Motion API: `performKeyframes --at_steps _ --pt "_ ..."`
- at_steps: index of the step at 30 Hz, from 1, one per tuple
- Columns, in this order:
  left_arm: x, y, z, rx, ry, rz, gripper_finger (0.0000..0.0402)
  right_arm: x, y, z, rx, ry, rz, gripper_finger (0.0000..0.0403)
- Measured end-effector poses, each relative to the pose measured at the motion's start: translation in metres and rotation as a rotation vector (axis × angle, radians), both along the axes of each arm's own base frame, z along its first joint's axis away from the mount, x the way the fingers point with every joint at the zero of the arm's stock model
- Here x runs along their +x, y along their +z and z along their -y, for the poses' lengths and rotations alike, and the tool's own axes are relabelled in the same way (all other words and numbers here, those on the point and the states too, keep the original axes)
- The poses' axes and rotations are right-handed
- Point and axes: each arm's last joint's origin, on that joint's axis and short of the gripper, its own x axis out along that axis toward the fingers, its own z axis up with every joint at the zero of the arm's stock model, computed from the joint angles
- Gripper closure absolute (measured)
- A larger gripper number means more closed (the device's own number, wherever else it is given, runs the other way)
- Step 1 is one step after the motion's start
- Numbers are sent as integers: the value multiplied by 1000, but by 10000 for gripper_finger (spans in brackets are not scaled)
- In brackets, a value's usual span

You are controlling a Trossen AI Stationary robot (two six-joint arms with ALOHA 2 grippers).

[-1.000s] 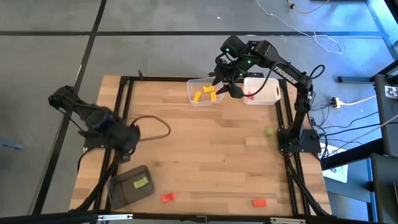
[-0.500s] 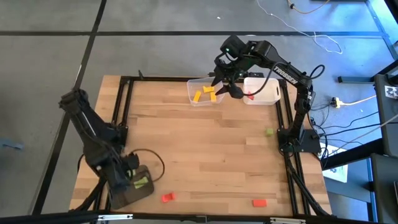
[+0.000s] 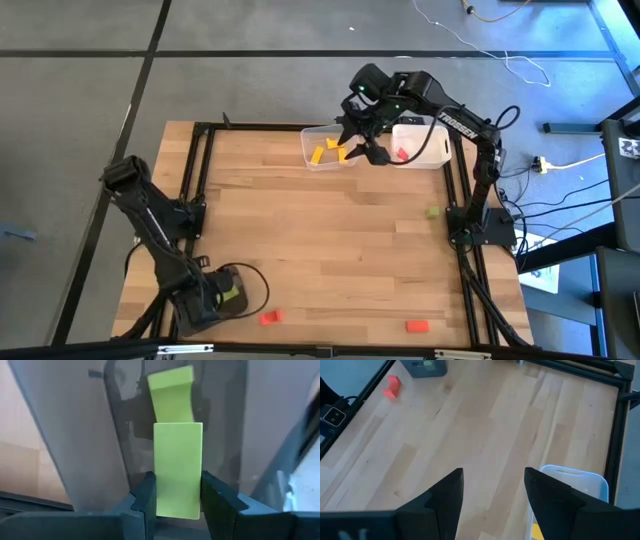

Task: Sort & place blocks by color
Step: Put the left green block into the black bin

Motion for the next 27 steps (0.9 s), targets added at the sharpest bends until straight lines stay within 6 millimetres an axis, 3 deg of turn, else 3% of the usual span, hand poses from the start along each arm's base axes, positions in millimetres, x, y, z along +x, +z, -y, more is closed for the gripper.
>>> performKeyframes --at_steps 7,27 --pt "-3 -14 -2 4 -8 -59 272 2 0 -5 2 12 -3 192" --pt "-2 -14 -4 42 -23 -4 268 8 2 -10 -13 35 49 192"
